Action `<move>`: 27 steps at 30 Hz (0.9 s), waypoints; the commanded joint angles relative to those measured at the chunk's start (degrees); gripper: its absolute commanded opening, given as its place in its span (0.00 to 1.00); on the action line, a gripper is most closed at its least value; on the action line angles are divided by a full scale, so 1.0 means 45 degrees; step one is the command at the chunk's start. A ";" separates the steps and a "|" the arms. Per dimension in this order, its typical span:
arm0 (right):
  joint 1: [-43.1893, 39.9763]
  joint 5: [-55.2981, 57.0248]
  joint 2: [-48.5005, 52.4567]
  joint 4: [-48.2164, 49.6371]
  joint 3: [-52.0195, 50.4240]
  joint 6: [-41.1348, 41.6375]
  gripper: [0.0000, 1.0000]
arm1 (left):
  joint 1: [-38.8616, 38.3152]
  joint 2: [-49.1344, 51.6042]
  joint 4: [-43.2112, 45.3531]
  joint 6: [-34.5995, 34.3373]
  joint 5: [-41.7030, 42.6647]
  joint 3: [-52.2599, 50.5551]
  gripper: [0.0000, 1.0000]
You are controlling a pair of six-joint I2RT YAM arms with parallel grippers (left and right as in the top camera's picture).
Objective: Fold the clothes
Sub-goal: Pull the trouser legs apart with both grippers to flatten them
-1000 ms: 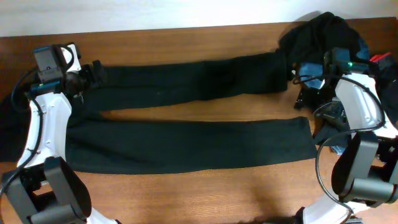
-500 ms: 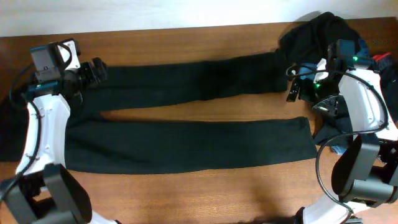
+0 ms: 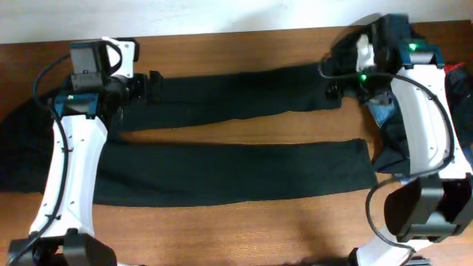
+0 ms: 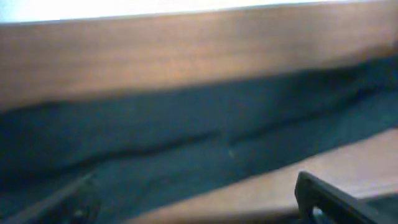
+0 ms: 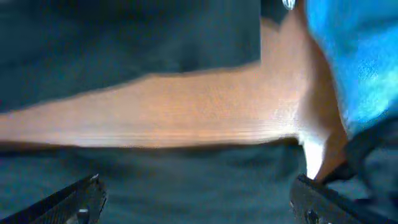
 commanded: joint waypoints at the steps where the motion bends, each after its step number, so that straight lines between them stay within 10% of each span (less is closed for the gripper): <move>1: 0.0554 0.0937 -0.0432 -0.0287 0.1889 -0.0165 0.99 | -0.0141 -0.0359 -0.0991 -0.0068 -0.0573 0.1457 0.99; 27: 0.0704 0.1341 0.3623 0.3133 0.2987 -0.0534 0.99 | -0.0165 0.1326 -0.3152 -0.0282 -0.0962 0.3963 0.99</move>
